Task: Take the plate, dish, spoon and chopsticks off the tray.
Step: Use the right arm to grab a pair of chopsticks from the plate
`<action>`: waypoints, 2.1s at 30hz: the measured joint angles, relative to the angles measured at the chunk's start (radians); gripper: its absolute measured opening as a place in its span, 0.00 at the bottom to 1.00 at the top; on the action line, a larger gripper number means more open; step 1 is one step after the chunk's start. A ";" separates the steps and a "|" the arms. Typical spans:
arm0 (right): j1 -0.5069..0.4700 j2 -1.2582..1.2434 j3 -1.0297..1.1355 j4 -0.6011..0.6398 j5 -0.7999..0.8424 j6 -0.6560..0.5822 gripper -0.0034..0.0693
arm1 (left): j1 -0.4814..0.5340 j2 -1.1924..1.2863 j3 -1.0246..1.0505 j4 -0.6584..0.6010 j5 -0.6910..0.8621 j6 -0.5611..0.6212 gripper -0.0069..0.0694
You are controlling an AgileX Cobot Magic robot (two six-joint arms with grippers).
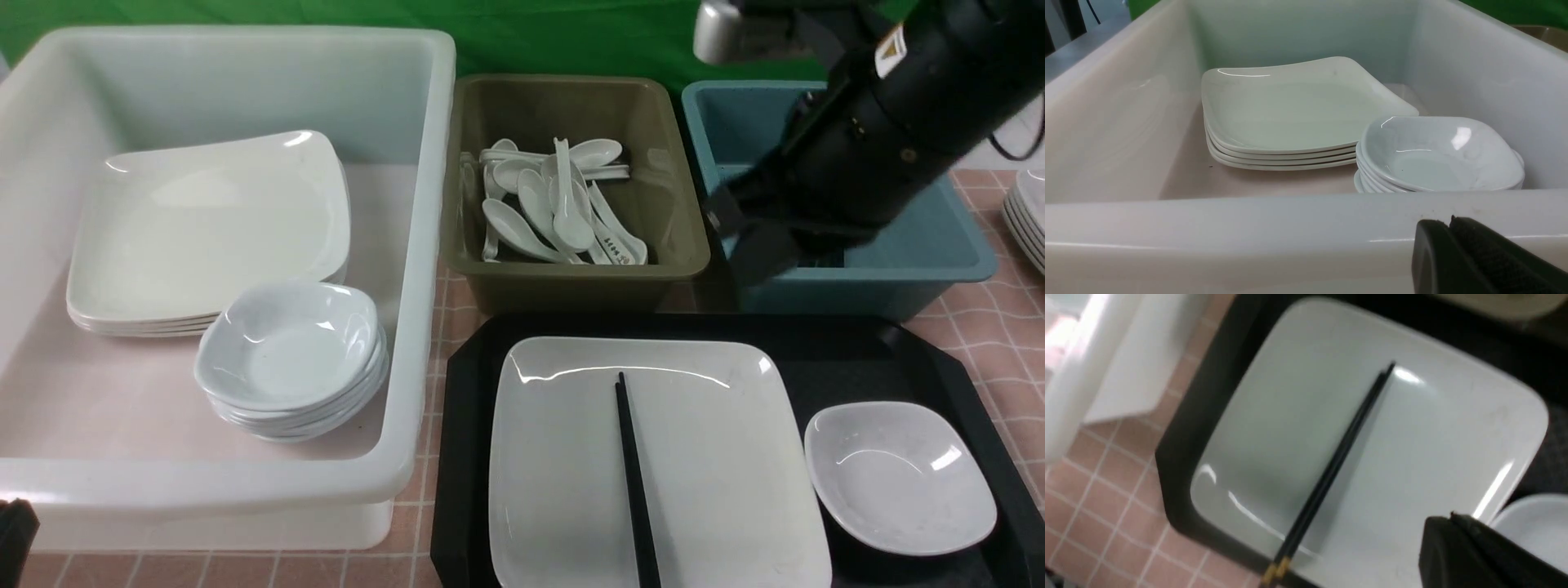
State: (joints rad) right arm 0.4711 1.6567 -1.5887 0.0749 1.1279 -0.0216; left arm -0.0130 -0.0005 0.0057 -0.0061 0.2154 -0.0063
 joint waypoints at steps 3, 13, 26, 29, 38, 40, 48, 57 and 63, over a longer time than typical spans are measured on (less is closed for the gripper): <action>0.025 -0.013 0.098 -0.002 -0.001 0.022 0.11 | 0.000 0.000 0.000 0.000 0.000 0.000 0.12; 0.185 -0.044 0.397 0.000 -0.042 0.163 0.14 | 0.000 0.000 0.000 0.000 0.000 0.000 0.12; 0.222 -0.044 0.421 -0.004 -0.115 0.265 0.30 | 0.000 0.000 0.000 0.000 0.000 0.000 0.12; 0.222 -0.044 0.421 -0.046 -0.111 0.269 0.40 | 0.000 0.000 0.000 0.000 0.000 0.000 0.12; 0.222 -0.063 0.430 -0.297 -0.001 0.297 0.50 | 0.000 0.000 0.000 0.000 0.000 0.000 0.12; 0.222 -0.077 0.434 -0.302 -0.001 0.279 0.46 | 0.000 0.000 0.000 0.000 0.000 0.000 0.12; 0.195 -0.236 0.542 -0.307 -0.001 0.217 0.10 | 0.000 0.000 0.000 0.000 0.000 0.000 0.12; 0.056 -0.412 0.654 -0.201 -0.110 0.253 0.09 | 0.000 0.000 0.000 0.000 0.000 0.000 0.12; 0.053 -0.383 0.673 -0.005 -0.340 0.242 0.09 | 0.000 0.000 0.000 0.000 0.000 0.000 0.12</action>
State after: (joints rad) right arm 0.5245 1.2737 -0.9161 0.0695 0.7881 0.2203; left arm -0.0130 -0.0005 0.0057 -0.0061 0.2154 -0.0063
